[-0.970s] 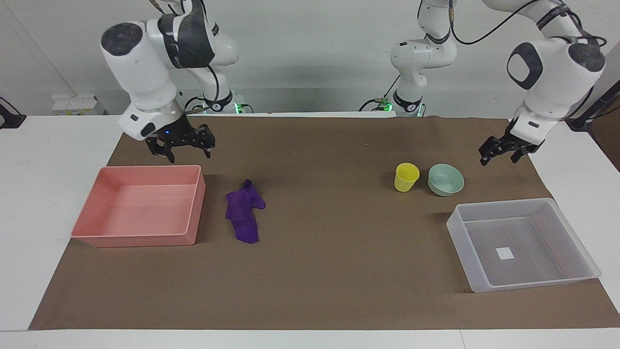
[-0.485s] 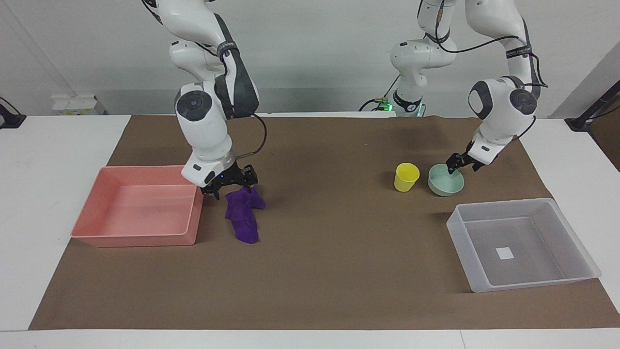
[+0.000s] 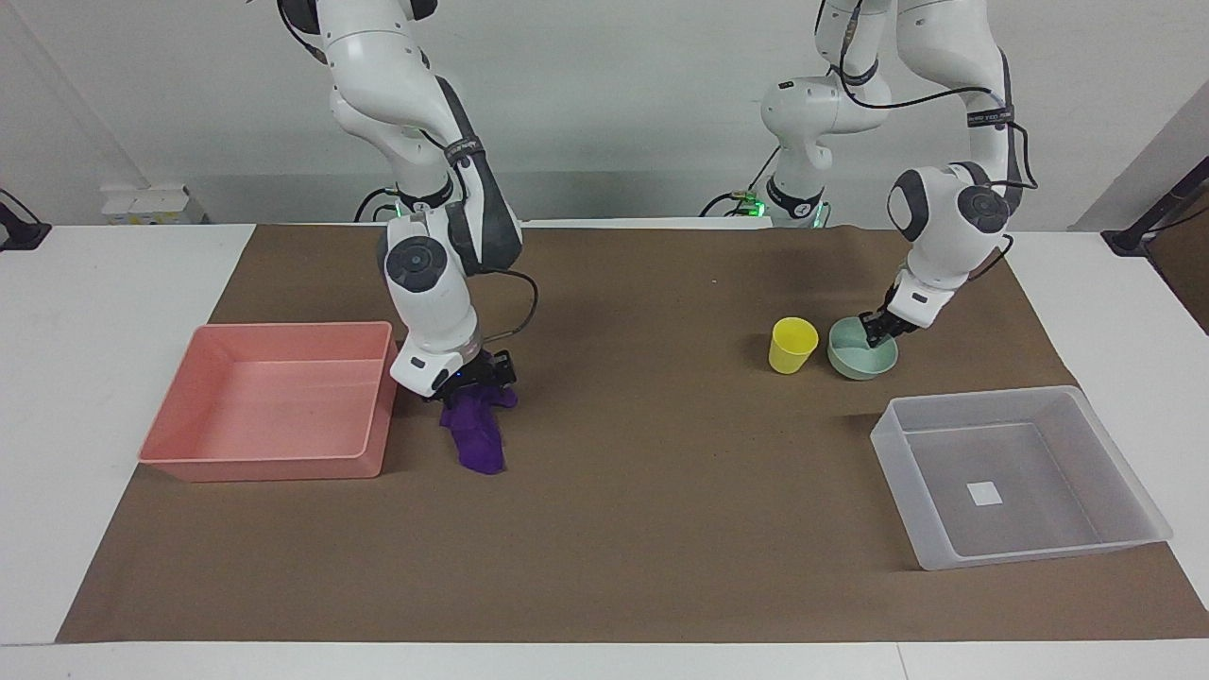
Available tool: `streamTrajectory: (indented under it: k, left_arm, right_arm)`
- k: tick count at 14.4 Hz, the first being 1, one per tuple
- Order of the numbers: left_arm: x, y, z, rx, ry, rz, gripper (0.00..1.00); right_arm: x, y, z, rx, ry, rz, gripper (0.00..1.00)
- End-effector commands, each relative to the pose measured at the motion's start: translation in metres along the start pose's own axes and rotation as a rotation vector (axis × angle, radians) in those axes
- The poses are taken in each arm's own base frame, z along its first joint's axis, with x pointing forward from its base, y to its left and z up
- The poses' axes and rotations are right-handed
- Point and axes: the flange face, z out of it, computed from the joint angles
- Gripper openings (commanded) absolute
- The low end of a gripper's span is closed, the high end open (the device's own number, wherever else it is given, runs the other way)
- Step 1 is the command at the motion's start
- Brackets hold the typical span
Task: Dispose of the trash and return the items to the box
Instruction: 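Grasp the green bowl with the left gripper while the right gripper holds the cloth, then lift the bowl into the clear box while the right gripper carries the cloth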
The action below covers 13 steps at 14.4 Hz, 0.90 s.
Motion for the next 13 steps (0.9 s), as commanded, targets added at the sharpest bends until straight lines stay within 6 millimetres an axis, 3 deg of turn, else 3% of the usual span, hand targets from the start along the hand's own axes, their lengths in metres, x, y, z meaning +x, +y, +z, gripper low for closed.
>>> streamTrajectory:
  k: [1, 3, 5, 7, 10, 12, 13]
  left_arm:
    - [-0.002, -0.001, 0.005, 0.003, 0.007, -0.009, 0.0]
    - [-0.001, -0.002, 0.004, 0.003, 0.009, -0.009, 0.0]
    - [0.02, 0.001, -0.021, 0.007, -0.001, -0.007, 0.0]
    - [0.052, 0.005, -0.082, 0.016, -0.053, -0.004, 0.0]
    - [0.094, 0.002, -0.179, 0.012, -0.074, -0.02, 0.0]
    - [0.122, 0.001, -0.205, 0.003, -0.015, -0.026, 0.0]
    - [0.141, -0.005, -0.2, -0.033, 0.053, -0.049, 0.0]
  right_arm:
    - [-0.004, 0.0, -0.002, 0.005, 0.004, 0.018, 0.22]
    - [-0.002, 0.001, -0.006, 0.005, 0.012, 0.022, 0.03]
    - [0.001, 0.006, -0.018, 0.006, 0.015, 0.037, 0.0]
    - [0.01, 0.014, -0.046, 0.006, -0.013, 0.048, 0.0]
    - [0.005, 0.028, -0.093, 0.007, 0.019, 0.072, 0.0]
    - [0.002, 0.044, -0.124, 0.007, 0.021, 0.095, 0.0]
    - [0.002, 0.054, -0.139, 0.005, 0.012, 0.105, 0.0]
